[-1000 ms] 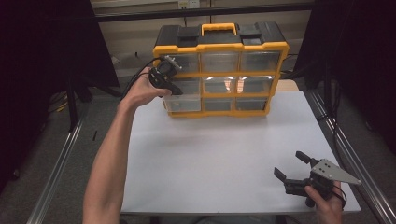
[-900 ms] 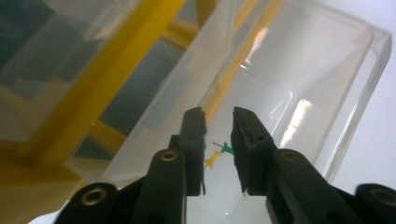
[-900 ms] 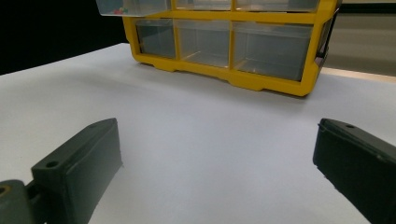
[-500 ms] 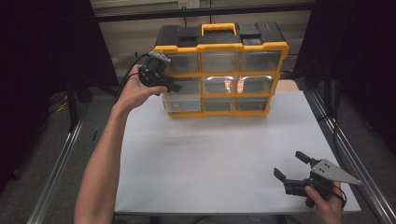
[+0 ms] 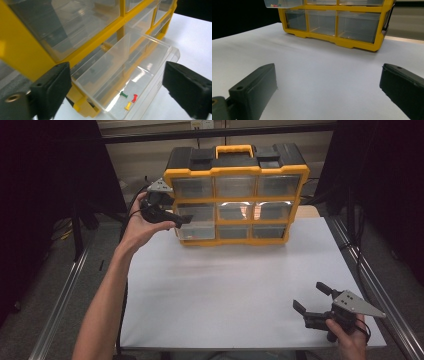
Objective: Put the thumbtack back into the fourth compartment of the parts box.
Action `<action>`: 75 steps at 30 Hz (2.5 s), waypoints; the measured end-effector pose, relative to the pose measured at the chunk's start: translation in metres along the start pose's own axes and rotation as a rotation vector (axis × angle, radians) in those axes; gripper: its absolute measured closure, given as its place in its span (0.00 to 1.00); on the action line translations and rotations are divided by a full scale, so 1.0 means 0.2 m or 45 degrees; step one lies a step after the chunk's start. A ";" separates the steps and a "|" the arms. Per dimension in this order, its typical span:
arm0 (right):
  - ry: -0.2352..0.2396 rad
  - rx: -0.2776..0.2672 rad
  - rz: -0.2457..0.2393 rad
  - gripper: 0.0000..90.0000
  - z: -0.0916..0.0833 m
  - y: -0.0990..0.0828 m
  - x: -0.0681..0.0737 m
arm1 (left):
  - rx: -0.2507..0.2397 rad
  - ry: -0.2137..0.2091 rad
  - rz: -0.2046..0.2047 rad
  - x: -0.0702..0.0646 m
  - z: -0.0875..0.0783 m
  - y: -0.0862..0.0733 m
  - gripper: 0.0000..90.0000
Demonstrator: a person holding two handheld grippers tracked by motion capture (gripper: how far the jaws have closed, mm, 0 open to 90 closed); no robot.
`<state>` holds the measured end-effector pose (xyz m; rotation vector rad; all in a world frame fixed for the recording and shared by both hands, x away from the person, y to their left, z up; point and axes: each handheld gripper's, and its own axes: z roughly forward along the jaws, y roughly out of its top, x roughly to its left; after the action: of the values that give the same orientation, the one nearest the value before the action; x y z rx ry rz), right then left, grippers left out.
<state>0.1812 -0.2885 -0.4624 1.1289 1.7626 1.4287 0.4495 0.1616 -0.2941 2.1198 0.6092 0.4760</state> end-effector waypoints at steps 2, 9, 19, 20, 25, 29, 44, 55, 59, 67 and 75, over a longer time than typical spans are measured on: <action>0.002 0.001 -0.002 0.01 0.00 0.00 0.00 | -0.028 -0.002 -0.010 -0.01 -0.01 -0.03 0.06; 0.001 0.001 0.000 0.01 0.00 0.00 0.00 | -0.082 0.014 -0.031 -0.03 -0.04 -0.14 0.04; 0.000 0.009 0.004 0.01 0.00 0.00 0.00 | -0.146 0.036 -0.069 -0.11 -0.04 -0.30 0.04; -0.002 0.008 0.001 0.01 0.01 0.00 0.00 | -0.151 0.026 -0.074 -0.11 -0.03 -0.32 0.04; 0.001 0.005 -0.003 0.01 0.01 0.00 0.01 | -0.180 0.061 -0.110 -0.16 -0.03 -0.40 0.04; 0.001 0.004 -0.002 0.01 0.01 0.00 0.01 | -0.218 0.078 -0.149 -0.19 -0.03 -0.47 0.03; -0.006 0.006 0.000 0.01 0.00 0.00 0.00 | -0.252 0.057 -0.215 -0.35 0.00 -0.68 0.03; -0.017 0.006 0.009 0.01 0.00 0.00 0.00 | -0.236 0.053 -0.290 -0.44 -0.02 -0.84 0.03; -0.015 0.003 0.007 0.01 0.00 0.00 0.00 | -0.281 0.064 -0.316 -0.48 -0.03 -0.89 0.03; -0.019 0.007 0.019 0.01 0.01 0.00 0.00 | -0.324 0.097 -0.347 -0.52 -0.08 -0.99 0.03; -0.013 0.009 0.018 0.01 0.02 0.01 0.00 | -0.418 0.119 -0.395 -0.55 -0.18 -1.06 0.03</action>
<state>0.1852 -0.2868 -0.4624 1.1527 1.7569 1.4241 0.2878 0.2300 -0.4598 1.6650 0.8366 0.4655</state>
